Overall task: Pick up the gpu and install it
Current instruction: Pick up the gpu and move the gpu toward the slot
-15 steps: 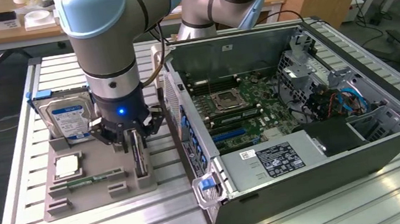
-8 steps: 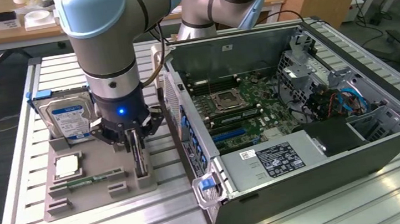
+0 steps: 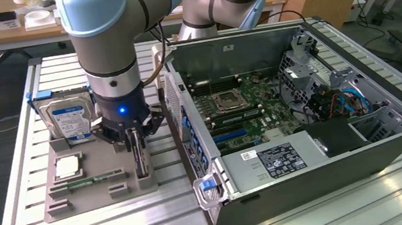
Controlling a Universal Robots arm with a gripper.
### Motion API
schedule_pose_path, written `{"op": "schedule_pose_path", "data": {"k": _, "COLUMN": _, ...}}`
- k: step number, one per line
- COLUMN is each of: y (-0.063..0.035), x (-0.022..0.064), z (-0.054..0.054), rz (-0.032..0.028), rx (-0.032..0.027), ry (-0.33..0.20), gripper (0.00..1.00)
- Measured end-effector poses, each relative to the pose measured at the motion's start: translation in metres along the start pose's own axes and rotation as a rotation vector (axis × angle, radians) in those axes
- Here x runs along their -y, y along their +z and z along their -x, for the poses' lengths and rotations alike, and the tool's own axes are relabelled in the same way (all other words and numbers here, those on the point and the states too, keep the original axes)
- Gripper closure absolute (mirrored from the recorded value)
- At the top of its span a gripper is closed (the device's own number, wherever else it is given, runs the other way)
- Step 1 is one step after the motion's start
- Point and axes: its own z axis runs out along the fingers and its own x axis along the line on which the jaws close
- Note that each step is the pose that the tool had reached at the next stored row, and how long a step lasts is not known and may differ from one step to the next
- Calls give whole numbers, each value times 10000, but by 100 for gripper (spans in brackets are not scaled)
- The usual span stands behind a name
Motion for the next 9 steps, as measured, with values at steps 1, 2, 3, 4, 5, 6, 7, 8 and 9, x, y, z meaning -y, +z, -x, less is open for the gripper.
{"op": "schedule_pose_path", "data": {"k": 1, "y": 1, "x": 0, "z": 1, "rz": 0, "rx": 0, "ry": 1, "gripper": 64}}
{"op": "schedule_pose_path", "data": {"k": 2, "y": 1, "x": 0, "z": 1, "rz": -1, "rx": -1, "ry": 2, "gripper": 64}}
{"op": "schedule_pose_path", "data": {"k": 3, "y": 1, "x": -1, "z": 1, "rz": 0, "rx": -1, "ry": 2, "gripper": 64}}
{"op": "schedule_pose_path", "data": {"k": 4, "y": 1, "x": -1, "z": 2, "rz": -1, "rx": 0, "ry": 1, "gripper": 64}}
{"op": "schedule_pose_path", "data": {"k": 5, "y": 1, "x": -1, "z": 2, "rz": -1, "rx": -1, "ry": 2, "gripper": 64}}
{"op": "schedule_pose_path", "data": {"k": 6, "y": 1, "x": -1, "z": 2, "rz": 0, "rx": -1, "ry": 2, "gripper": 64}}
{"op": "schedule_pose_path", "data": {"k": 7, "y": 1, "x": -1, "z": 2, "rz": -1, "rx": 0, "ry": 2, "gripper": 64}}
{"op": "schedule_pose_path", "data": {"k": 8, "y": 1, "x": 0, "z": 2, "rz": -1, "rx": -1, "ry": 1, "gripper": 64}}
{"op": "schedule_pose_path", "data": {"k": 9, "y": 1, "x": -1, "z": 2, "rz": -1, "rx": 0, "ry": 1, "gripper": 64}}
